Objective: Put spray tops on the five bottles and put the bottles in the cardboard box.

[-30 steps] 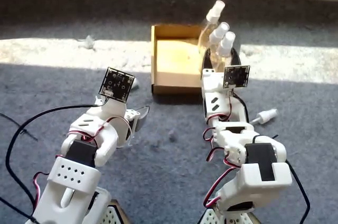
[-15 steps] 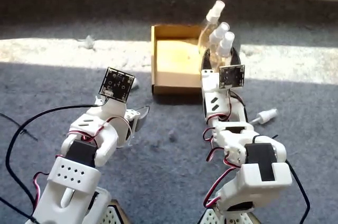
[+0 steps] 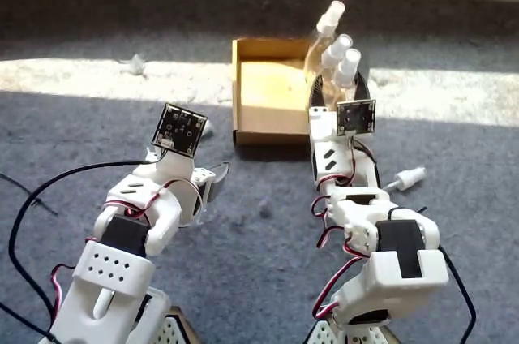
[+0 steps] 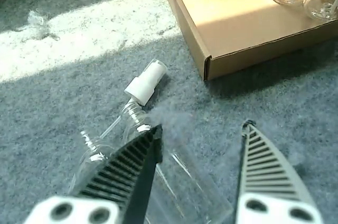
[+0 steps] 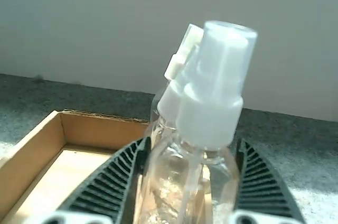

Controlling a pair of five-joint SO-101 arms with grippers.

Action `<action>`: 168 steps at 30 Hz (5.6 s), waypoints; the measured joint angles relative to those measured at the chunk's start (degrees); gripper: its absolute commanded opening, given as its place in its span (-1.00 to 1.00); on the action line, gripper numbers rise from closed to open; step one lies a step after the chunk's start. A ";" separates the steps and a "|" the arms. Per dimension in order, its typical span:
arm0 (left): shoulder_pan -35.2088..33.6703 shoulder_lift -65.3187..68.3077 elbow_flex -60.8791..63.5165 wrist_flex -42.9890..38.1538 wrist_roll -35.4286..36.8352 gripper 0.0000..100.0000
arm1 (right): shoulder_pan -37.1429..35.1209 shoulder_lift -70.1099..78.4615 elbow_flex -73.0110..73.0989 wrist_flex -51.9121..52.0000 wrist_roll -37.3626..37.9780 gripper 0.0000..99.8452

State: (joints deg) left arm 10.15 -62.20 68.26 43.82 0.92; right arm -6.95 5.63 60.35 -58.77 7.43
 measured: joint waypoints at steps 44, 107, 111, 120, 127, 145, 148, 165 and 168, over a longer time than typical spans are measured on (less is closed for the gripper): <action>0.00 0.00 0.00 -0.18 0.00 -0.54 | -1.93 -11.16 0.00 14.59 7.30 -0.40; -57.85 56.26 -49.67 7.56 -15.30 -0.54 | -44.75 8.70 -48.26 96.88 -20.31 -0.40; -57.76 56.44 -49.67 7.30 -15.47 -0.54 | -44.75 9.67 -48.53 96.88 -20.31 -0.40; -57.76 56.44 -49.49 6.86 -15.65 -0.54 | -41.93 13.89 -48.53 96.79 -20.31 -0.66; -57.76 56.44 -49.32 6.86 -15.65 -0.54 | -40.00 12.31 -48.62 103.03 -20.31 -0.99; -52.75 49.49 -49.32 16.44 -15.65 -0.54 | -2.37 -45.19 -45.19 147.69 10.20 -0.99; -47.12 44.13 -47.91 20.40 -15.65 -0.54 | 18.11 -44.04 -39.56 141.89 18.64 -0.99; -27.34 26.20 -13.80 10.73 -12.75 -0.54 | 49.67 4.57 -35.43 107.43 24.26 -0.74; -27.08 23.82 -10.11 7.56 -12.40 -0.54 | 49.85 8.18 -39.91 107.43 24.26 -0.65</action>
State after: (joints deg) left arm -16.92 -38.37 58.15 51.38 -11.47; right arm 42.90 13.80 20.44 48.66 31.69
